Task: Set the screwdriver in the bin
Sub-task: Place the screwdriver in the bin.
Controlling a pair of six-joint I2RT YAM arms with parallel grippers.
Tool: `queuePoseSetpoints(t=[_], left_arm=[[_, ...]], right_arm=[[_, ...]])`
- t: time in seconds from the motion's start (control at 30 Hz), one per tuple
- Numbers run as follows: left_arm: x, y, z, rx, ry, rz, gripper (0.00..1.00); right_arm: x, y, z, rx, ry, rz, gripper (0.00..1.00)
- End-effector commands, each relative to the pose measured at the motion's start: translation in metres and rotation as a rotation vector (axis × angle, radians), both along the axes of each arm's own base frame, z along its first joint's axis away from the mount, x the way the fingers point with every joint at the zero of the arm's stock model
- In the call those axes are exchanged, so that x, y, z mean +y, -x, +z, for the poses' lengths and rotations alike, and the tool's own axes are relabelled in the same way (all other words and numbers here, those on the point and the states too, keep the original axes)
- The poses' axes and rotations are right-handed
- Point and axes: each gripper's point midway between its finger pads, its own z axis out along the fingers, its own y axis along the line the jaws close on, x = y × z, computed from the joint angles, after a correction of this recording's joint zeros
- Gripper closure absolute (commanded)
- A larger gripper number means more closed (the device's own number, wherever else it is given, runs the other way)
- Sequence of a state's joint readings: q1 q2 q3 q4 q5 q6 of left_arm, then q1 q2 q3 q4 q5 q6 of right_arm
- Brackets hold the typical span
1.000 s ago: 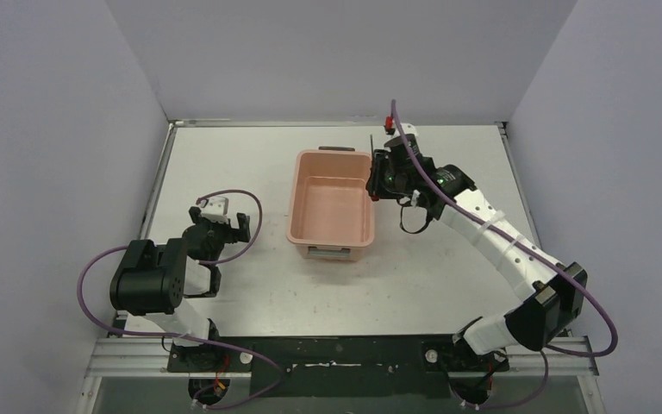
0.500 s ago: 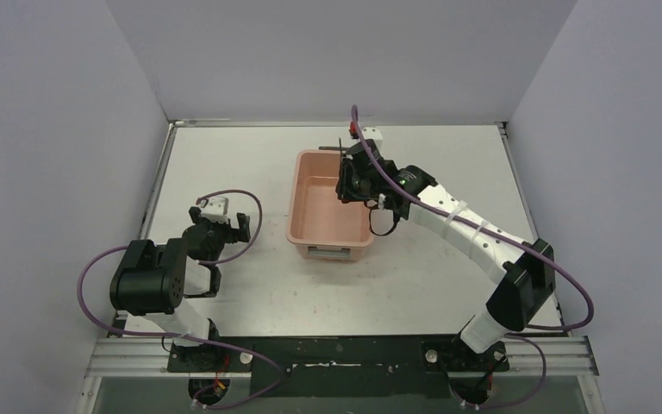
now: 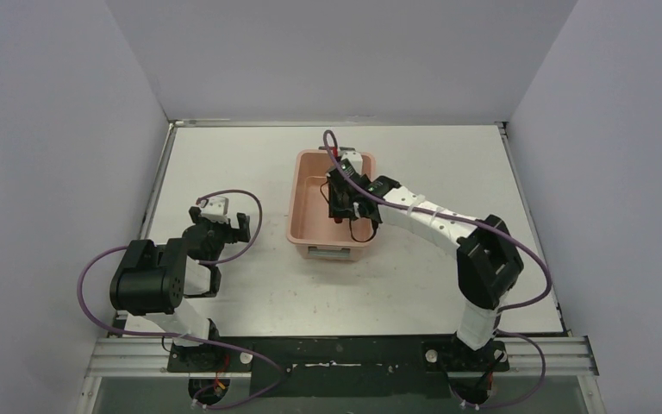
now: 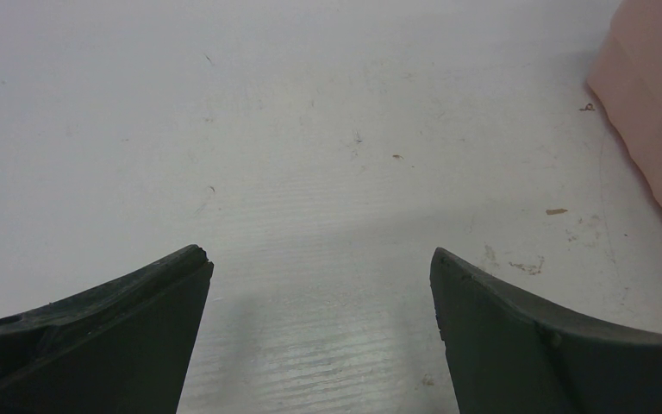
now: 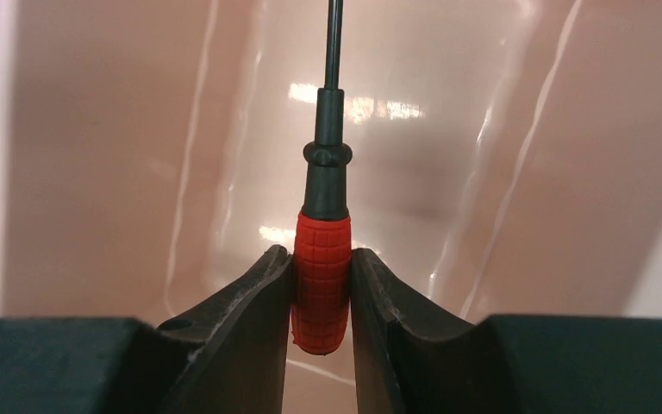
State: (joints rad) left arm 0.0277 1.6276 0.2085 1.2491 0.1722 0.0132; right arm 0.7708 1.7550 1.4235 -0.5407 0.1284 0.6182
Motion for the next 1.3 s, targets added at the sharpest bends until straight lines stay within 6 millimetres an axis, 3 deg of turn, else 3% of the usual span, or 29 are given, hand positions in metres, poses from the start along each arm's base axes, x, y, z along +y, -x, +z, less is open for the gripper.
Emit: queuePoseSetpoints(t=[0.0, 0.27, 0.43, 0.5, 0.53, 0.57, 0.7, 1.0, 1.27], left_arm=[[-0.001, -0.007, 0.017, -0.063, -0.004, -0.007, 0.03], [-0.001, -0.008, 0.018, -0.065, -0.004, -0.007, 0.03], [-0.001, -0.007, 0.017, -0.064, -0.004, -0.008, 0.03], [-0.001, -0.007, 0.017, -0.064, -0.004, -0.007, 0.03], [-0.001, -0.007, 0.017, -0.064, -0.005, -0.007, 0.03], [-0.001, -0.007, 0.017, -0.064, -0.004, -0.007, 0.03], [-0.001, -0.008, 0.018, -0.064, -0.003, -0.008, 0.03], [-0.001, -0.007, 0.017, -0.064, -0.004, -0.007, 0.03], [-0.001, -0.008, 0.018, -0.064, -0.005, -0.007, 0.03]], right_arm=[[0.012, -0.006, -0.019, 0.014, -0.006, -0.006, 0.87], [0.015, -0.006, -0.073, 0.093, 0.068, -0.004, 0.84], [0.015, -0.006, -0.087, 0.119, 0.09, 0.002, 0.81], [0.016, -0.005, -0.087, 0.123, 0.094, 0.007, 0.67], [0.015, -0.006, -0.086, 0.125, 0.097, 0.004, 0.51], [0.015, -0.006, -0.084, 0.121, 0.102, 0.001, 0.43], [0.016, -0.007, -0.072, 0.097, 0.095, -0.002, 0.28], [0.023, -0.01, -0.028, 0.034, 0.043, 0.004, 0.26], [0.02, -0.012, 0.023, -0.048, -0.003, -0.003, 0.0]])
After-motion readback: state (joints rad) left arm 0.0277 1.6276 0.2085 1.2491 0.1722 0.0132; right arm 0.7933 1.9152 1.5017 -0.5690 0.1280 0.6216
